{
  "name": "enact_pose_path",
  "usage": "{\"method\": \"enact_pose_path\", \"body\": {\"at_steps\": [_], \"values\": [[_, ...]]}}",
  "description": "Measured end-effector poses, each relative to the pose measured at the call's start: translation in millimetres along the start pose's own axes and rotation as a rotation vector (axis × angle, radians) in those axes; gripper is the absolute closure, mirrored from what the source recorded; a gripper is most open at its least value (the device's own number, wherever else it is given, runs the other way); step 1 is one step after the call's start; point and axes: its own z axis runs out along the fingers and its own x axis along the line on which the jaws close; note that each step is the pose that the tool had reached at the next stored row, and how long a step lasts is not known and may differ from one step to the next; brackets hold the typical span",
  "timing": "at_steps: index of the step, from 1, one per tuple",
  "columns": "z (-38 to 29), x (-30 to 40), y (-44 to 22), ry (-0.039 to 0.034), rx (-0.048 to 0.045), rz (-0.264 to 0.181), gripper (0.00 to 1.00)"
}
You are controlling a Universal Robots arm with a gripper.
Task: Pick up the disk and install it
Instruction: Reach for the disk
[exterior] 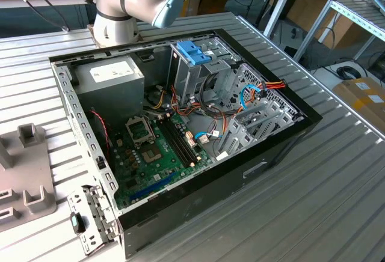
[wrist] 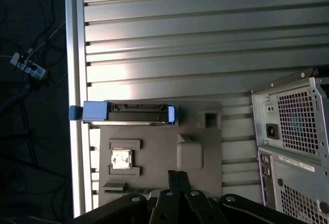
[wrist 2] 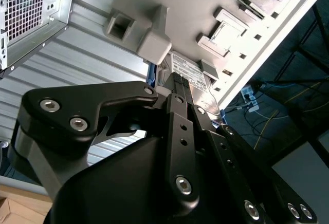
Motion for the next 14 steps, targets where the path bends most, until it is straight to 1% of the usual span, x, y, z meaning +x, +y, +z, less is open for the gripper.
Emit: {"method": "enact_pose_path", "body": {"at_steps": [14], "values": [[0.2, 4.6, -0.4, -0.0001, -0.0001, 0.000, 0.89]]}}
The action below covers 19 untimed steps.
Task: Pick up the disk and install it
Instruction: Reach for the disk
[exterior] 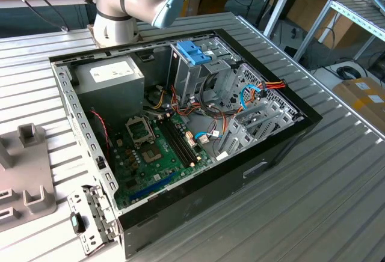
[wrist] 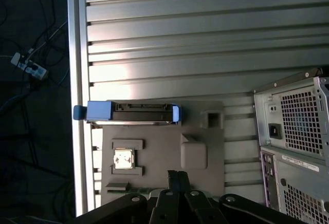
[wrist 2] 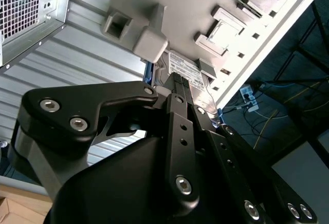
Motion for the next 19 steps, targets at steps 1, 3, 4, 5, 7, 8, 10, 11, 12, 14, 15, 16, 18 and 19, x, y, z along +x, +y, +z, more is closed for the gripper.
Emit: {"method": "enact_pose_path", "body": {"at_steps": [1, 3, 4, 5, 7, 8, 10, 11, 12, 14, 15, 16, 18, 19], "values": [[0.0, 0.3, 0.0, 0.0001, 0.0000, 0.000, 0.89], [0.0, 1.0, -0.1, 0.0001, 0.0000, 0.000, 0.89], [0.0, 1.6, -0.1, 0.0001, 0.0000, 0.000, 0.89], [0.0, 1.9, -0.2, 0.0001, 0.0001, 0.000, 0.89], [0.1, 2.6, -0.2, 0.0000, 0.0000, 0.000, 0.89], [0.0, 3.0, -0.2, 0.0001, 0.0001, 0.000, 0.89], [0.1, 3.7, -0.3, 0.0001, 0.0000, 0.000, 0.89], [0.1, 4.1, -0.3, 0.0001, 0.0001, 0.000, 0.89], [0.1, 4.4, -0.4, 0.0001, 0.0001, 0.000, 0.89], [0.2, 5.2, -0.4, 0.0001, 0.0001, 0.000, 0.89], [0.2, 5.8, -0.5, 0.0001, 0.0000, 0.000, 0.89], [0.2, 6.1, -0.5, 0.0001, 0.0000, 0.000, 0.89], [0.2, 6.7, -0.5, 0.0001, 0.0000, 0.000, 0.89], [0.2, 7.0, -0.6, 0.0001, 0.0000, 0.000, 0.89]]}}
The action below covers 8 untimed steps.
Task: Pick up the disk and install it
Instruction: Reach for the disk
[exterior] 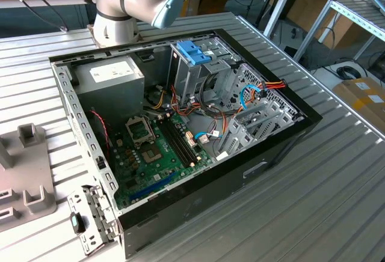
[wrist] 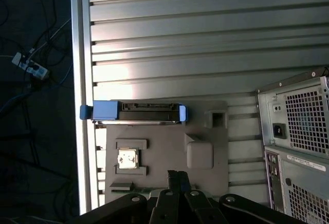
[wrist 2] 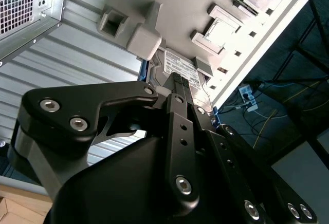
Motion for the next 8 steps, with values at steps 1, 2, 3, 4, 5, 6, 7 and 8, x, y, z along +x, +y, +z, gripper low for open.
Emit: {"method": "enact_pose_path", "body": {"at_steps": [1, 2, 3, 4, 5, 6, 7, 8], "values": [[0.0, 0.3, 0.0, 0.0000, 0.0000, 0.000, 0.89], [0.0, 0.5, -0.1, 0.0000, 0.0000, 0.000, 0.89], [0.0, 0.8, -0.1, 0.0000, 0.0000, 0.000, 0.89], [0.1, 1.1, -0.1, 0.0000, 0.0000, 0.000, 0.89], [0.1, 1.4, -0.1, 0.0000, 0.0000, 0.000, 0.89], [0.1, 1.7, -0.1, 0.0000, 0.0000, 0.000, 0.89], [0.1, 2.6, -0.2, 0.0000, 0.0000, 0.000, 0.89], [0.1, 2.8, -0.2, 0.0000, 0.0000, 0.000, 0.89]]}}
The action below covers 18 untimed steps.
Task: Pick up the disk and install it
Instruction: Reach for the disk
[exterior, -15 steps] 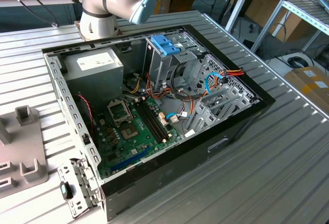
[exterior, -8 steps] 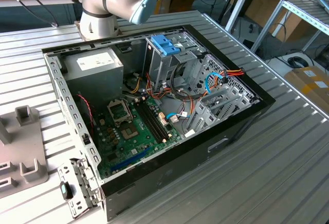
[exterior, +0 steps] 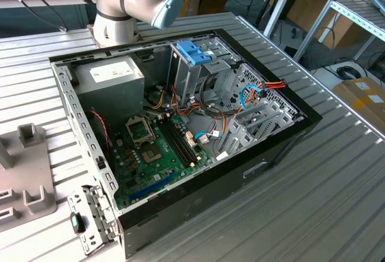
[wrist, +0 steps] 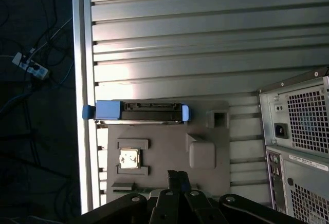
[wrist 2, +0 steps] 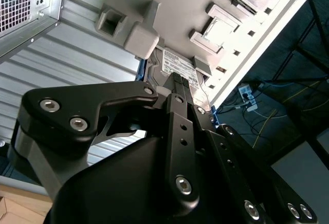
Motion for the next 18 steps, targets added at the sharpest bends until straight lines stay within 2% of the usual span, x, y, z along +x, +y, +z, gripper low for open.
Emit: {"method": "enact_pose_path", "body": {"at_steps": [18], "values": [[0.3, 7.0, -0.6, 0.0000, 0.0000, 0.000, 0.89]]}}
